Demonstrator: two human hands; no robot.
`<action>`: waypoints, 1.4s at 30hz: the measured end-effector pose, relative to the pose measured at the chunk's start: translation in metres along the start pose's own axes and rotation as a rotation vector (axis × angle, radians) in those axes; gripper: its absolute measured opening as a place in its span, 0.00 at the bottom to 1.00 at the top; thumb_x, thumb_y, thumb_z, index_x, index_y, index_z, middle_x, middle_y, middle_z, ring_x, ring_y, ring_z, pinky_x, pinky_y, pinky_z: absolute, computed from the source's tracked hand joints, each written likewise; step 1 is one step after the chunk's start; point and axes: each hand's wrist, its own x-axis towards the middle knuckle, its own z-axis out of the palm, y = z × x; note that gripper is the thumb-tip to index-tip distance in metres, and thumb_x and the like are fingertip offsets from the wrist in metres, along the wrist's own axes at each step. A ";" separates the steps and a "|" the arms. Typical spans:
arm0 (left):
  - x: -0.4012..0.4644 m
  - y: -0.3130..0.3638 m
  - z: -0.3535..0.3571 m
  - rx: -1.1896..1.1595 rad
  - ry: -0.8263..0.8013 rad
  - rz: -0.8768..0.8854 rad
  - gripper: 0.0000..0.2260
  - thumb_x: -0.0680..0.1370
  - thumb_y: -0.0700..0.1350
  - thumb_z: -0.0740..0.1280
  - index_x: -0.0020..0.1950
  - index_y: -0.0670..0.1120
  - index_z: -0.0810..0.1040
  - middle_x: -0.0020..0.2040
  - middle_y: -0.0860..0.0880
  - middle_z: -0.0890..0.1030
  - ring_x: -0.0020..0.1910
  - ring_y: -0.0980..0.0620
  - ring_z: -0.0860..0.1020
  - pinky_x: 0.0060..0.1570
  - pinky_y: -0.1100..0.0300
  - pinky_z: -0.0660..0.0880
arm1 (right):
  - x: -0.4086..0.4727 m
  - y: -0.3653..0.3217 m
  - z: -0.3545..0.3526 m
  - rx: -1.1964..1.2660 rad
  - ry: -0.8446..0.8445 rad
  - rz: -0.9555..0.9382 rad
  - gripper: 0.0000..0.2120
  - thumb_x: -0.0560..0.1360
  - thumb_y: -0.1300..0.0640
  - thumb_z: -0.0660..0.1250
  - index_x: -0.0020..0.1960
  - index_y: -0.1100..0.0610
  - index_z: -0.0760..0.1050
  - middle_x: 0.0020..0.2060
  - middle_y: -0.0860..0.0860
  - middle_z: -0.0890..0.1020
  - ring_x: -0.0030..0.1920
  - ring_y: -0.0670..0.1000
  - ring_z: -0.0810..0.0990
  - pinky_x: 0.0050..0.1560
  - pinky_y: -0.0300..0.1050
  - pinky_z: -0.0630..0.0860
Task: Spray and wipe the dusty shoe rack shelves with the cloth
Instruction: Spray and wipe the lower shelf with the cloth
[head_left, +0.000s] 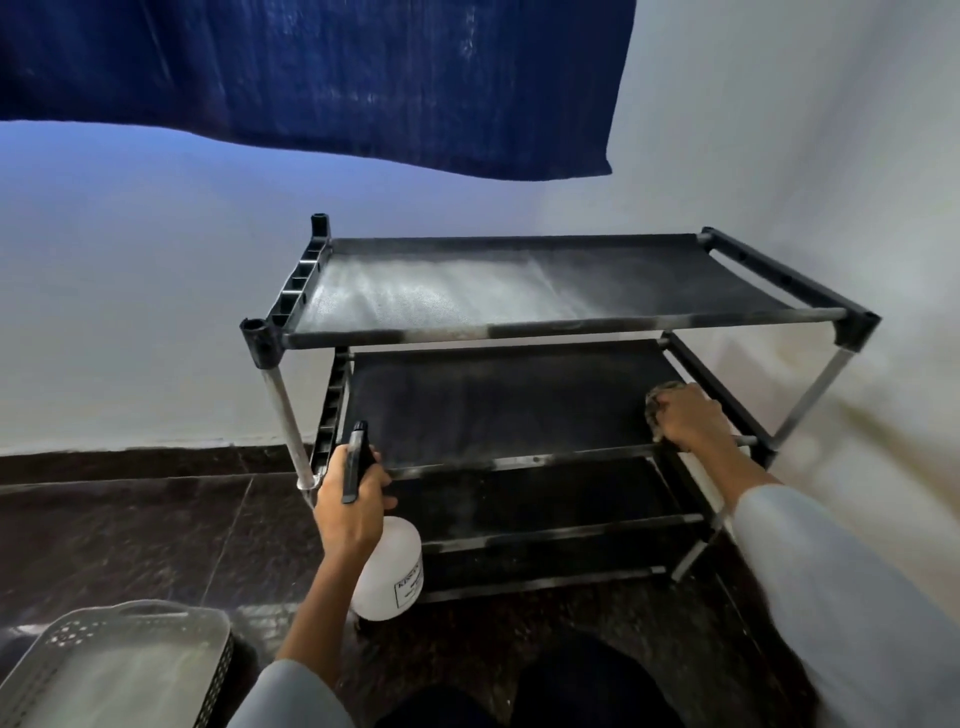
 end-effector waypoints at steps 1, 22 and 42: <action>-0.001 0.001 0.000 -0.007 0.002 -0.007 0.06 0.77 0.34 0.62 0.48 0.43 0.76 0.39 0.51 0.78 0.38 0.47 0.80 0.36 0.56 0.79 | -0.003 -0.012 0.001 -0.012 -0.004 0.063 0.17 0.77 0.58 0.62 0.65 0.60 0.71 0.64 0.59 0.71 0.62 0.63 0.73 0.62 0.55 0.72; -0.046 0.023 -0.010 0.063 -0.005 -0.064 0.05 0.78 0.38 0.63 0.50 0.46 0.76 0.40 0.49 0.79 0.35 0.45 0.82 0.34 0.64 0.71 | -0.103 -0.111 0.008 0.757 -0.095 -0.404 0.19 0.78 0.57 0.64 0.68 0.53 0.71 0.61 0.56 0.71 0.60 0.55 0.74 0.66 0.45 0.68; -0.129 0.042 -0.058 0.312 0.098 -0.099 0.06 0.77 0.40 0.64 0.43 0.49 0.77 0.37 0.50 0.81 0.34 0.54 0.79 0.43 0.53 0.70 | -0.158 -0.105 0.039 0.951 -0.228 -0.478 0.19 0.77 0.57 0.65 0.68 0.53 0.70 0.61 0.51 0.71 0.61 0.51 0.74 0.61 0.44 0.70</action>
